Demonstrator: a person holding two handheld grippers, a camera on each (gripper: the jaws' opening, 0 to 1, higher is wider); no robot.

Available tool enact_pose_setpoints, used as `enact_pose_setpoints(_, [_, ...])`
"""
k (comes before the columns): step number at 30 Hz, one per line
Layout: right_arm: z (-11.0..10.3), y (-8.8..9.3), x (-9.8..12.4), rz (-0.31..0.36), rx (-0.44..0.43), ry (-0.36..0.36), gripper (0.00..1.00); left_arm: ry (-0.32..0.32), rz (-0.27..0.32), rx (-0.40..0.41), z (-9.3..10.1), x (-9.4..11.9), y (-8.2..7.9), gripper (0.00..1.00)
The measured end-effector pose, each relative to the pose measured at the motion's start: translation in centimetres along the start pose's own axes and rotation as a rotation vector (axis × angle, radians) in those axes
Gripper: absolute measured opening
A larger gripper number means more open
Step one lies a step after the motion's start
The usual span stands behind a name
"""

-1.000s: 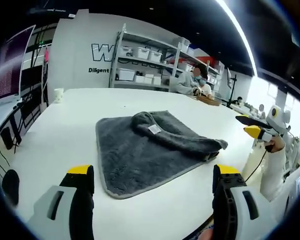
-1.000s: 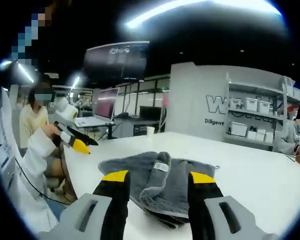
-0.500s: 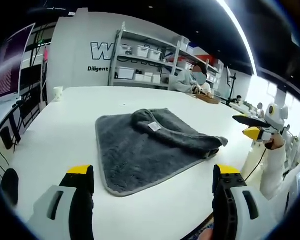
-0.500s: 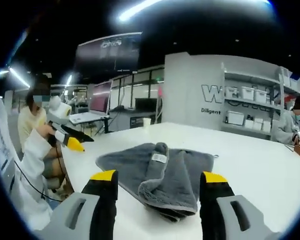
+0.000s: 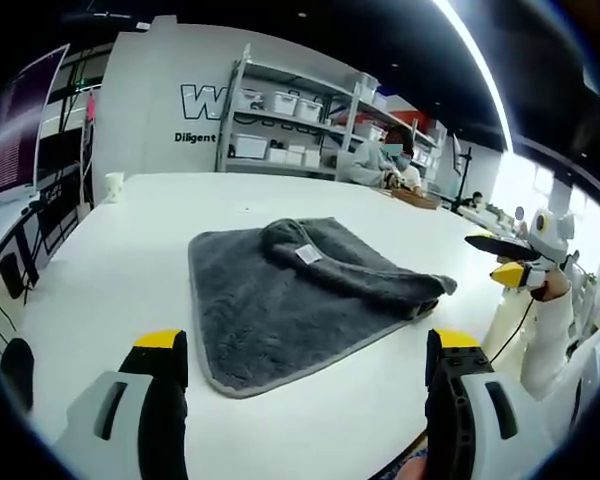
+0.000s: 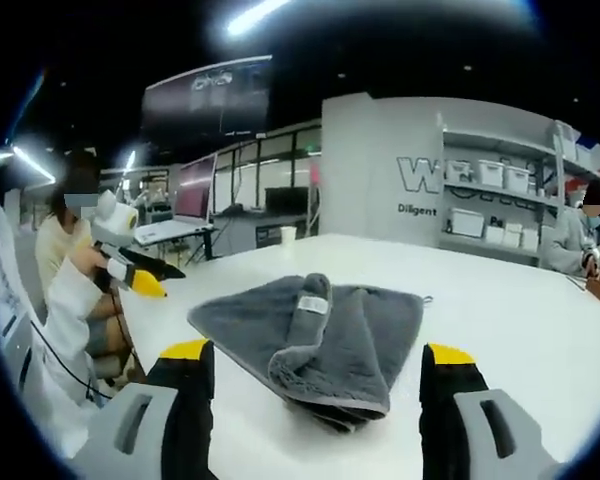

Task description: Open the folded towel by lifting each exposed corner and separating the folded layers until the towel lies flat within the target outline without major curled edges

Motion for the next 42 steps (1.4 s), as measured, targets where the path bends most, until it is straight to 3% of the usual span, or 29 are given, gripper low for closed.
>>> enact_pose_setpoints(10, [0.3,-0.2,0.0,0.010,-0.003,0.008,0.91,-0.006,-0.010,-0.011,0.1,-0.1,0.0,0.98])
enact_pose_setpoints(15, [-0.5,-0.8,-0.1,0.033,-0.022,-0.021,0.99,-0.008,-0.011,-0.009,-0.2,0.1,0.2,0.98])
enact_pose_setpoints(29, [-0.5,-0.2,-0.3,0.006,-0.002,0.003,0.99,0.005,-0.005,-0.010,-0.2,0.0,0.2,0.98])
enact_pose_setpoints(42, [-1.4,1.0,-1.3,-0.039,0.016,-0.017,0.99,0.000,-0.001,-0.003,-0.5,-0.1,0.0,0.98])
Point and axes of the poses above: the point that each gripper's makers call its tool centre point, and the gripper's own axes: x roughly backward along the fingers, z roughly to its right, y roughly out of its underside, the point moved 1 cm from there along x, roughly backward along the fingers, and after that the axes turned 4 degrees about y, right-handed, at the moved point
